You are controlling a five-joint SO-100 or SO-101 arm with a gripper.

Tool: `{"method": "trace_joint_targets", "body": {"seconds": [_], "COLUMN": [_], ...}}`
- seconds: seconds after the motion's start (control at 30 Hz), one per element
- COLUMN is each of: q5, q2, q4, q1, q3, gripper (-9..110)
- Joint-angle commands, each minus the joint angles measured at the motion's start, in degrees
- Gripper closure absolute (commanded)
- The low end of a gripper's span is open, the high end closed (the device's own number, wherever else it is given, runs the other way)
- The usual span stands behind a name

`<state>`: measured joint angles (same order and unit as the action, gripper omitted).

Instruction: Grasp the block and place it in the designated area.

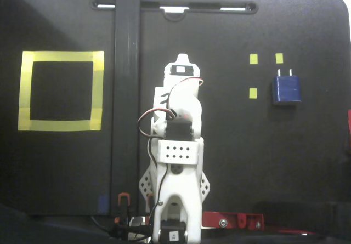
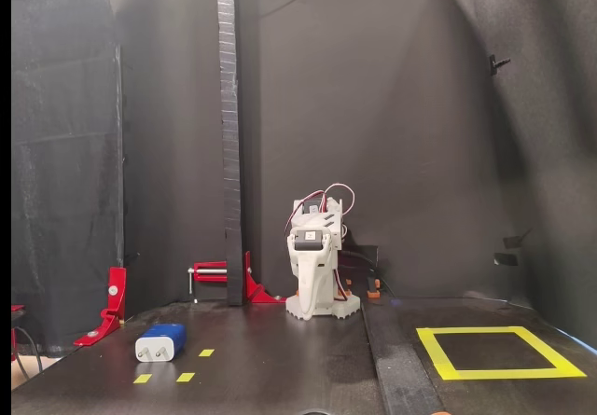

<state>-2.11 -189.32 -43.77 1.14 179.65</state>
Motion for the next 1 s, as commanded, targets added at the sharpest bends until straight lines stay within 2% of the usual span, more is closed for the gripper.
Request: {"method": "trace_joint_targets", "body": {"seconds": [0.0, 0.5, 0.97], "q5": [0.18, 0.09, 0.09], "q2": [-0.35, -0.35, -0.35], "q4": [-0.09, 1.41, 23.29], "q1": [0.09, 0.18, 0.18], "q3": [0.35, 0.35, 0.35], "gripper": [101, 101, 101]}}
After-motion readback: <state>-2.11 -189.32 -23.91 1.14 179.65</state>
